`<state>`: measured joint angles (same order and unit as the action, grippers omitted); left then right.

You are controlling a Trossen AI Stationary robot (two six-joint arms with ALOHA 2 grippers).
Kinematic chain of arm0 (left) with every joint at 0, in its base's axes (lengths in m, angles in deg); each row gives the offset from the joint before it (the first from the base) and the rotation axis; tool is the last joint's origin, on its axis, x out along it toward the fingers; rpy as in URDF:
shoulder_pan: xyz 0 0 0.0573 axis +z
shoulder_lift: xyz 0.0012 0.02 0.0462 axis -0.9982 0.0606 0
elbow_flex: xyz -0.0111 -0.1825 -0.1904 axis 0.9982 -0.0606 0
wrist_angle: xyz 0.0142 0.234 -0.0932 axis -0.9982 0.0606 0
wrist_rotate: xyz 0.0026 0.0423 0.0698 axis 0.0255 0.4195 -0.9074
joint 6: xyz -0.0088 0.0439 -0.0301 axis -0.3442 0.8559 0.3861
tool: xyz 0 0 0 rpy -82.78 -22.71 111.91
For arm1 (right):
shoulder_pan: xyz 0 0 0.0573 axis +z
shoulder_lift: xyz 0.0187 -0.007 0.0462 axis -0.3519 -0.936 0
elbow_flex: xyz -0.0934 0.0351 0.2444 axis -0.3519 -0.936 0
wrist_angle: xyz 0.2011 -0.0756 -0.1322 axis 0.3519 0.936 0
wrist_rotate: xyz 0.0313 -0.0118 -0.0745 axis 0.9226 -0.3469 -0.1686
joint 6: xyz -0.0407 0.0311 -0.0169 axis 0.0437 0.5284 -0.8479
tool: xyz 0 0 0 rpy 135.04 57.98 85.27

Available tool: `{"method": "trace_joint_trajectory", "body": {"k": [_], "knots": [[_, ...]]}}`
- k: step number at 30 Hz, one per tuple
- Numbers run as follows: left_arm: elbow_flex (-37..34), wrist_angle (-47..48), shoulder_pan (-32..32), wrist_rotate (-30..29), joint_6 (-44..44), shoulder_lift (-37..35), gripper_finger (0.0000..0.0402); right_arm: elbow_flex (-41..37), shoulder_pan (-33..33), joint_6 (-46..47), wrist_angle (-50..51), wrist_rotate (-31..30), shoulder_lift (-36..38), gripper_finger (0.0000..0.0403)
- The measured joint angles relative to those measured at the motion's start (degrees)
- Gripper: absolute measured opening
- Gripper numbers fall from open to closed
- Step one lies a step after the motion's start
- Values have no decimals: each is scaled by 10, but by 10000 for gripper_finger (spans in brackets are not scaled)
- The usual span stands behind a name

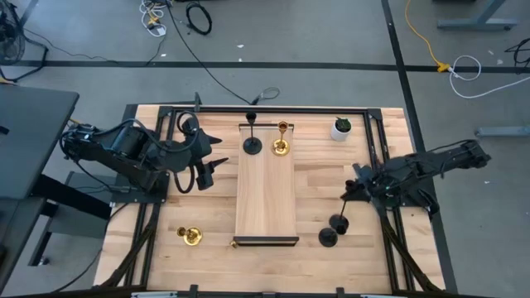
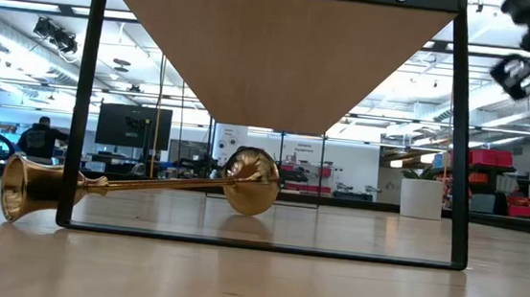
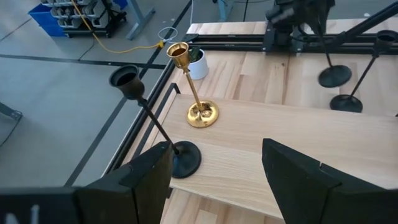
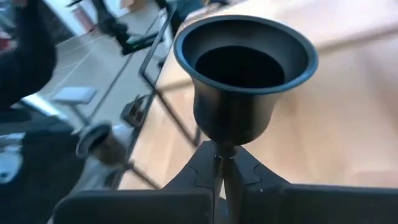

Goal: Pick & Place candle stick holders
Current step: Put the black candle holder on the shelf aligned with the black candle holder

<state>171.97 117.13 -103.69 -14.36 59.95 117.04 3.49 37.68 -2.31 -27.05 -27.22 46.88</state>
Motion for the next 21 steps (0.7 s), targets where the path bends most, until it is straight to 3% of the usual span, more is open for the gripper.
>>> {"method": "trace_joint_trajectory", "body": {"k": [7, 11, 18, 21], "knots": [[0, 0, 0, 0, 1, 0, 248, 103, 0, -37, 7, -101, -32, 2], [0, -3, 0, 0, 1, 0, 248, 150, 0, -68, -37, -125, -78, 2], [0, -50, 0, 21, 2, 0, 248, 231, -5, -136, -89, -185, -212, 2], [0, -64, 0, 41, 9, 0, 248, 265, -12, -164, -129, -177, -274, 2]]}}
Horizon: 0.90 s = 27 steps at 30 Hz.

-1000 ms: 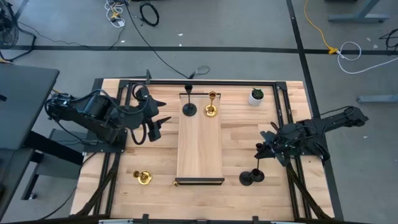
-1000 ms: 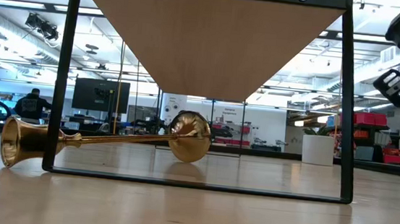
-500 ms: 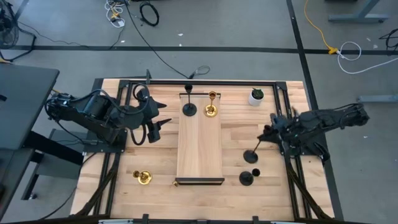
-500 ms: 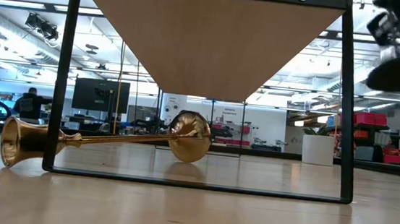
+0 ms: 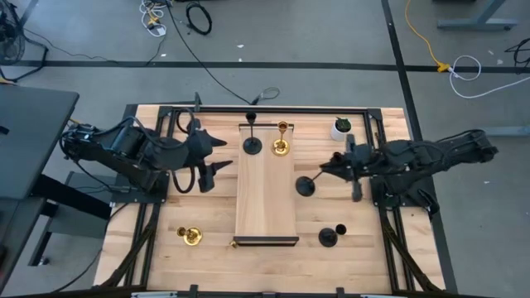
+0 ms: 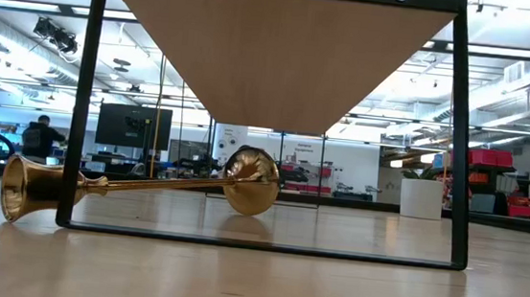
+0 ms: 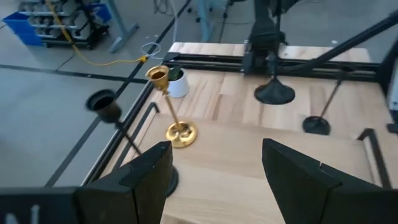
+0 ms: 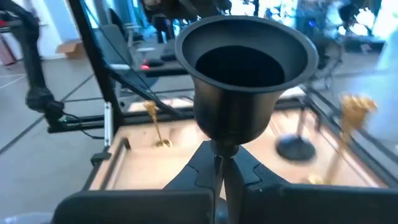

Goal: Pick & Place candle stick holders
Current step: Put the black candle holder on the shelf aligned with the black candle holder

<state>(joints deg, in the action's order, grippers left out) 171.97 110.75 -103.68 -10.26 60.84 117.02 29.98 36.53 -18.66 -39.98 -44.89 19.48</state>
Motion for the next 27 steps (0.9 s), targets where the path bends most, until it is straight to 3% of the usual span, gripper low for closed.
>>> {"method": "trace_joint_trajectory", "body": {"k": [13, 19, 27], "knots": [[0, -55, 0, 33, 25, 0, 248, 196, -41, -97, -24, 60, -229, 2], [0, -83, 0, 68, 38, 0, 248, 274, -61, -127, -26, 105, -298, 2], [0, -88, 7, 69, 39, 6, 248, 349, -77, -151, -26, 127, -356, 2]]}}
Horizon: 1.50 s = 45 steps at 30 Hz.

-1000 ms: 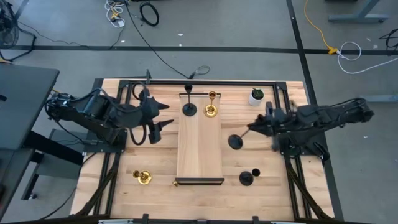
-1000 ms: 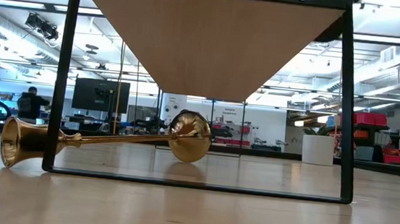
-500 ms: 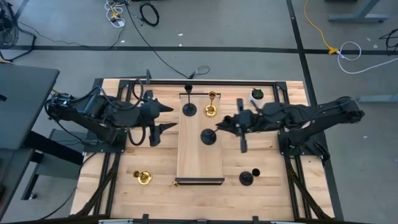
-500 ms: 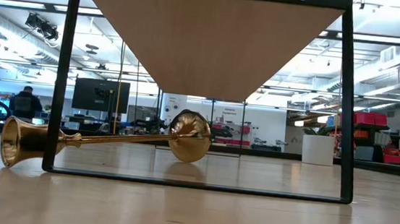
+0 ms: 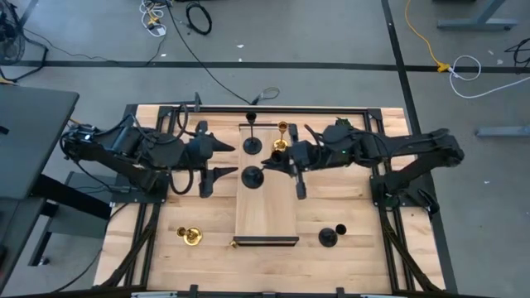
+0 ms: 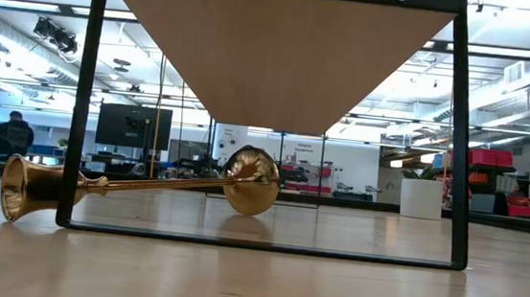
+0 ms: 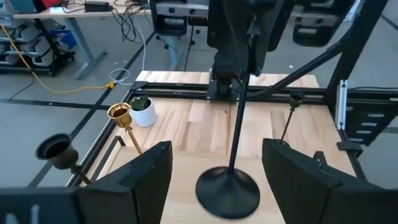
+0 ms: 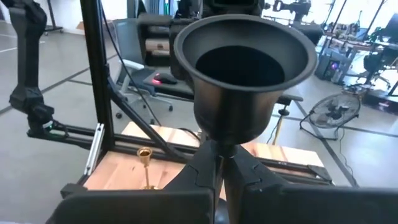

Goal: Pick & Place candle stick holders
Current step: Put the black candle holder on the shelf aligned with the black candle holder

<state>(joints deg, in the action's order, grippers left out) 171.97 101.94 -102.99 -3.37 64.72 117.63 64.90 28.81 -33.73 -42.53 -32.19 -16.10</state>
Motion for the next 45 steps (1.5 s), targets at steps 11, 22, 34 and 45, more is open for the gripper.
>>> {"method": "trace_joint_trajectory", "body": {"k": [11, 22, 34, 45], "knots": [[0, -27, 39, 61, 26, 52, 248, 23, -13, -15, -7, 25, -13, 2], [0, -72, 75, 104, 58, 97, 248, 23, -16, -21, 2, 25, -13, 2], [0, -76, 87, 145, 56, 102, 126, 23, -15, -25, 24, 25, -13, 2], [0, -76, 89, 155, 70, 102, 20, 23, -16, -27, 25, 22, -13, 2]]}}
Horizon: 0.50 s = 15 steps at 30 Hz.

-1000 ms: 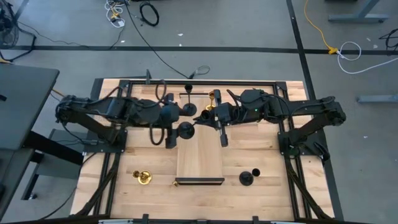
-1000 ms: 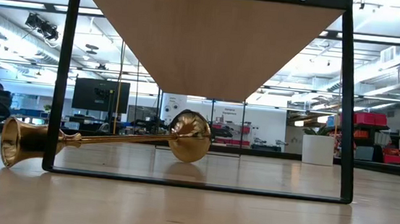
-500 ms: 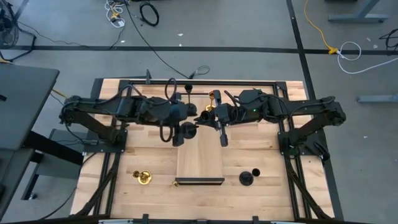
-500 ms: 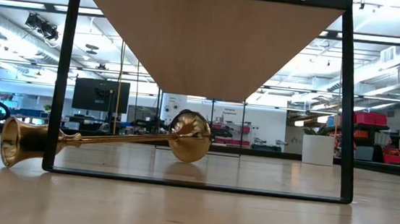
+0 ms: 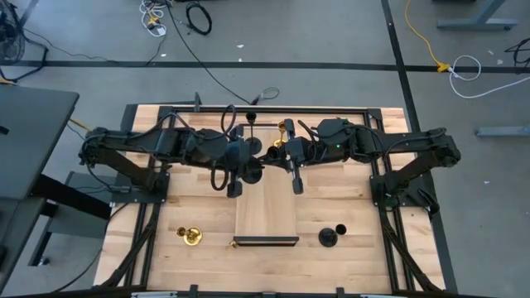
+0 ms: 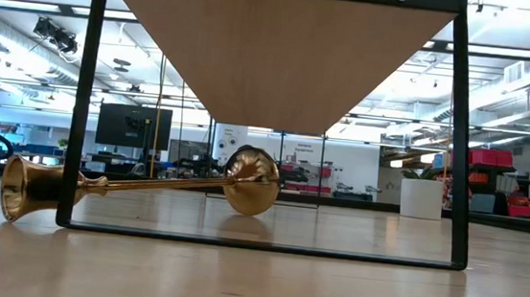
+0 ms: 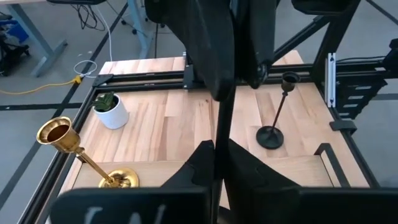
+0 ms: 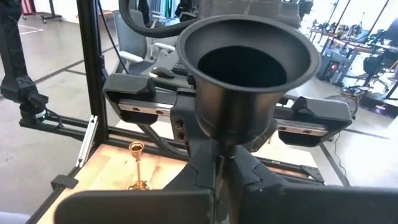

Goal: Pick & Place candle stick holders
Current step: Put the black candle holder on the shelf aligned with the black candle holder

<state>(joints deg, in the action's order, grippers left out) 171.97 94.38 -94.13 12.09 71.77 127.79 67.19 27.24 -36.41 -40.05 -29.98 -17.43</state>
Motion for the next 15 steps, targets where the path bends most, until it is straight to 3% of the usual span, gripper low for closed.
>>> {"method": "trace_joint_trajectory", "body": {"k": [5, 15], "knots": [[0, 0, 0, -5, -1, 0, 14, 0, 0, -6, 2, 0, 0, 11], [0, 15, 0, -30, -2, 0, 13, -1, 0, -6, 26, -10, 4, 81]]}}
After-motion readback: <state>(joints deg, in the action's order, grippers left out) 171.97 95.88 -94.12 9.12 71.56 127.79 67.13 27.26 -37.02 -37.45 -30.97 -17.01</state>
